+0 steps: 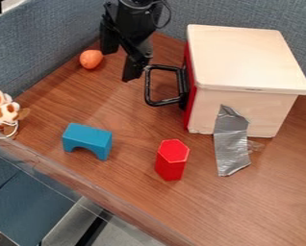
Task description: Open the drawer.
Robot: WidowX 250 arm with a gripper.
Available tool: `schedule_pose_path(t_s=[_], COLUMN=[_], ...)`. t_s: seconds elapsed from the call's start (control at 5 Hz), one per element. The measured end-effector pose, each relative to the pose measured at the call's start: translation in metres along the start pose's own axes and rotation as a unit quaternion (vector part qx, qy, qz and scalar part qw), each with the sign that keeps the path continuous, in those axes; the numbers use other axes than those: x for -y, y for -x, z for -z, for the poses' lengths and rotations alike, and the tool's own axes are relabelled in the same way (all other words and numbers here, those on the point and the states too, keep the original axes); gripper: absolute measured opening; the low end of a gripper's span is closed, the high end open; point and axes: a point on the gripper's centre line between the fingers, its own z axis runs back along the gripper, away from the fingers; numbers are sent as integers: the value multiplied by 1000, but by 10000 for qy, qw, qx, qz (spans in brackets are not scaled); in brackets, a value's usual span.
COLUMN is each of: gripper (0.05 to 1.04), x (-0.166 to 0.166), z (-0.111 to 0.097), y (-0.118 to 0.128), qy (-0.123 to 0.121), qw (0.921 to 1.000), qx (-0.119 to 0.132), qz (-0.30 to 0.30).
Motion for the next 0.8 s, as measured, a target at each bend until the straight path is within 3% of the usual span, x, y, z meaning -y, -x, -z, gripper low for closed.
schedule_pose_path(t_s=[0.2, 0.4, 0.8], gripper=[999, 999, 999], x=[4, 5, 4], z=[-2, -2, 1], y=[-3, -9, -24], qy=[-51, -73, -72], qw=[10000, 9991, 9890], qx=[17, 192, 771], qz=[-68, -365, -1258])
